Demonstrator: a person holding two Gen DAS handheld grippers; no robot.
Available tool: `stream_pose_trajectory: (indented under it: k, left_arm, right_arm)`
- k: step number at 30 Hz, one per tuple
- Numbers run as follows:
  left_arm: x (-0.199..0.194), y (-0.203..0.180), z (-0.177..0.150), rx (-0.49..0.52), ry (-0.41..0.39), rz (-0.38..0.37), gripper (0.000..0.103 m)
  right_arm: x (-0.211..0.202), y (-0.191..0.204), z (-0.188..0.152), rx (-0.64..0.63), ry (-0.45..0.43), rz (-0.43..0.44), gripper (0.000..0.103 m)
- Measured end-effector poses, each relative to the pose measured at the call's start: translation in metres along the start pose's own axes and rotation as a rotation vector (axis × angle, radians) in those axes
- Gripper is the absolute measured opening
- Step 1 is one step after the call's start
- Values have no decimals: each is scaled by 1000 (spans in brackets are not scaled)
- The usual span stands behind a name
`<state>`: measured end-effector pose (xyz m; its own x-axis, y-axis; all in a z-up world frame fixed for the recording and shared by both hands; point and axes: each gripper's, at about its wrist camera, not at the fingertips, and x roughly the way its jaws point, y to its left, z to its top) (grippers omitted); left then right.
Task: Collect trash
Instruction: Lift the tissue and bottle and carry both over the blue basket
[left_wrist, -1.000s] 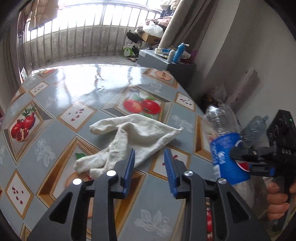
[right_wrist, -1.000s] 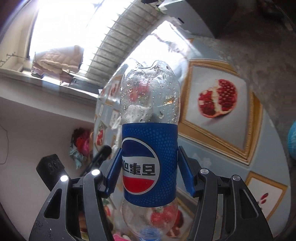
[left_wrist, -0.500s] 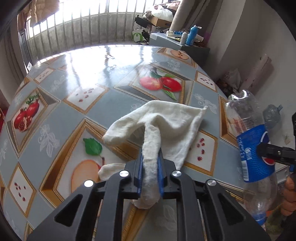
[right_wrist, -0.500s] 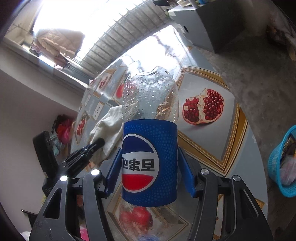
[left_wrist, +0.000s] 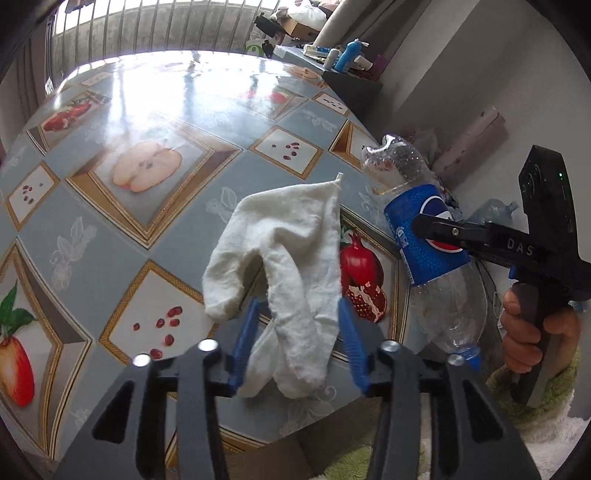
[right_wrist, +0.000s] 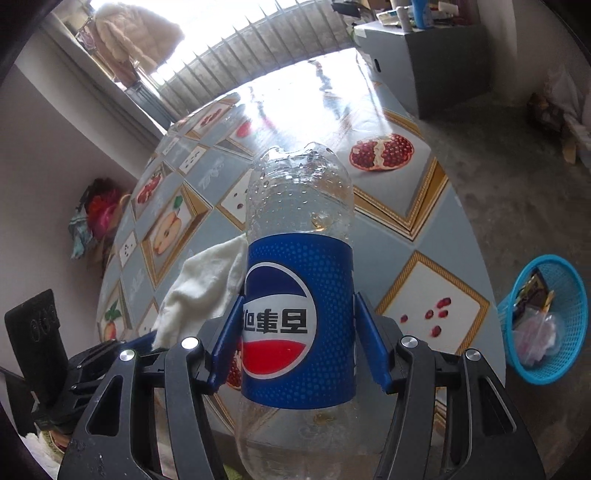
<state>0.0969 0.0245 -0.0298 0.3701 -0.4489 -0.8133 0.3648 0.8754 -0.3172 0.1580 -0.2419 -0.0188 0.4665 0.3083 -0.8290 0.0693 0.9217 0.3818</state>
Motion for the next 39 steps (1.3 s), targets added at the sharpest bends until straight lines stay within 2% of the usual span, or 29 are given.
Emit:
stream_pose_trajectory:
  k: [3, 5, 9, 11, 13, 17, 21, 24, 32, 39]
  left_arm:
    - [-14, -13, 3, 102, -97, 72, 52]
    - [-17, -16, 11, 145, -128, 82, 54]
    - [4, -25, 25, 205, -98, 57, 56]
    - [19, -32, 28, 250, -73, 80, 56]
    - [37, -38, 31, 285, -51, 68, 57]
    - [62, -38, 29, 325, -16, 109, 57]
    - [67, -35, 34, 334, -41, 144, 56]
    - [68, -33, 36, 333, -56, 180, 49]
    - [69, -25, 44, 307, -69, 215, 28]
    - [72, -24, 48, 296, -74, 220, 21]
  right_arm:
    - [3, 3, -1, -12, -9, -36, 57]
    - [4, 6, 1, -20, -12, -46, 57]
    - [5, 8, 2, -33, -21, -81, 58]
    - [5, 8, 2, -30, -18, -82, 60]
    - [4, 8, 1, -38, -18, -87, 63]
    - [0, 6, -2, -44, -15, -70, 67]
    - [-2, 3, -7, -49, -2, -70, 67]
    - [-3, 2, -11, -48, 6, -67, 67]
    - [-3, -2, -14, -25, 14, -50, 67]
    - [-4, -9, -14, -1, 20, -43, 66]
